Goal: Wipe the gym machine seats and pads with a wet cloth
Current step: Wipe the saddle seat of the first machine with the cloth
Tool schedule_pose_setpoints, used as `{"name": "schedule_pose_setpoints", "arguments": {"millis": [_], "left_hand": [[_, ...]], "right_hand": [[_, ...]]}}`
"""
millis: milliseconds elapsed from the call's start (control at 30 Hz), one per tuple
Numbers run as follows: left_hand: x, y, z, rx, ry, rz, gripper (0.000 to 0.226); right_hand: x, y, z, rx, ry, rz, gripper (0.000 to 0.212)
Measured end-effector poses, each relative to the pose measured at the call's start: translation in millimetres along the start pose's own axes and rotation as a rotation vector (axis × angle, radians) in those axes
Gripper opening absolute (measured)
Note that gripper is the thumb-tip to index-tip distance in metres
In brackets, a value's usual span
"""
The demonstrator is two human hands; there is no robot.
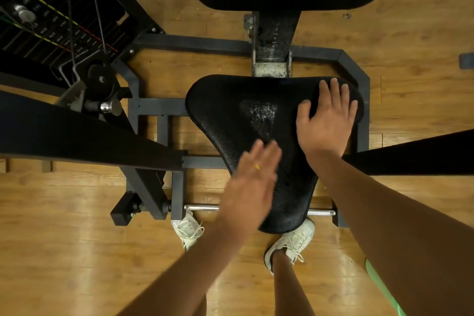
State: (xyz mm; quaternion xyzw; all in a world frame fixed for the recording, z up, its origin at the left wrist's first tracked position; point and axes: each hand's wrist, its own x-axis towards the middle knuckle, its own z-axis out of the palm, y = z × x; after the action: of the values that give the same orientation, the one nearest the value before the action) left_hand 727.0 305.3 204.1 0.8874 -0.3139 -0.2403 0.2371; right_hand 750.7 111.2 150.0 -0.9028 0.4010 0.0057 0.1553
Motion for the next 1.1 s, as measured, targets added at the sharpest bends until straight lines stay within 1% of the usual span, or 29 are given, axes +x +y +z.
{"name": "schedule_pose_setpoints", "arguments": {"millis": [67, 100, 167, 200, 267, 333, 367, 533, 567, 633, 700, 733, 833, 933, 1000, 1100], "left_hand": [[-21.5, 17.1, 15.9, 0.031, -0.052, 0.084, 0.058], [-26.5, 19.9, 20.3, 0.071, -0.075, 0.12, 0.065], [-21.9, 14.9, 17.8, 0.166, -0.075, 0.181, 0.078], [-14.5, 7.1, 14.4, 0.205, -0.064, 0.177, 0.082], [7.4, -15.2, -0.8, 0.245, 0.005, 0.087, 0.081], [38.3, -42.4, -23.4, 0.201, 0.105, -0.058, 0.071], [56.8, -56.2, -35.4, 0.154, 0.127, -0.127, 0.064], [144.5, -98.7, -78.1, 0.036, 0.141, -0.349, 0.038], [148.9, -100.9, -78.3, 0.019, 0.14, -0.355, 0.033], [135.6, -96.6, -69.4, 0.033, 0.129, -0.297, 0.036], [106.9, -82.6, -58.7, 0.045, 0.124, -0.209, 0.045], [89.7, -72.8, -51.2, 0.028, 0.107, -0.205, 0.049], [28.8, -22.9, -22.9, -0.043, 0.044, -0.236, 0.056], [-26.8, 20.4, 11.3, -0.017, -0.002, -0.133, 0.054], [-38.8, 20.4, 24.1, 0.032, 0.011, -0.09, 0.055], [-22.4, 5.7, 20.7, 0.075, 0.033, -0.102, 0.062]], "right_hand": [[-0.4, -0.4, -0.5, 0.001, 0.004, -0.002, 0.059], [-0.3, -0.3, -0.7, 0.002, 0.006, -0.002, 0.059], [0.1, 0.2, -0.8, -0.001, 0.01, -0.001, 0.059], [0.2, 0.1, -0.8, -0.003, 0.012, -0.001, 0.059], [0.4, -0.7, -0.5, -0.006, 0.01, -0.001, 0.059], [0.4, -0.8, -0.1, -0.003, 0.005, -0.004, 0.059], [0.4, -0.5, 0.2, 0.001, 0.005, -0.004, 0.059], [1.2, -3.0, -0.6, 0.011, -0.007, 0.0, 0.06], [1.6, -2.4, -0.5, 0.008, -0.001, 0.001, 0.059], [2.1, -0.7, -0.5, 0.004, 0.003, 0.001, 0.059], [2.2, -1.6, -1.1, 0.014, -0.005, 0.002, 0.06], [2.0, -2.3, -1.2, 0.019, -0.007, 0.003, 0.06], [0.9, -0.1, -1.8, 0.003, -0.005, -0.003, 0.06], [2.4, 1.3, -2.4, 0.013, -0.004, 0.0, 0.06], [2.1, -0.9, -1.5, 0.016, 0.001, 0.004, 0.06], [0.6, 0.6, -0.8, 0.006, 0.001, 0.004, 0.06]]}}
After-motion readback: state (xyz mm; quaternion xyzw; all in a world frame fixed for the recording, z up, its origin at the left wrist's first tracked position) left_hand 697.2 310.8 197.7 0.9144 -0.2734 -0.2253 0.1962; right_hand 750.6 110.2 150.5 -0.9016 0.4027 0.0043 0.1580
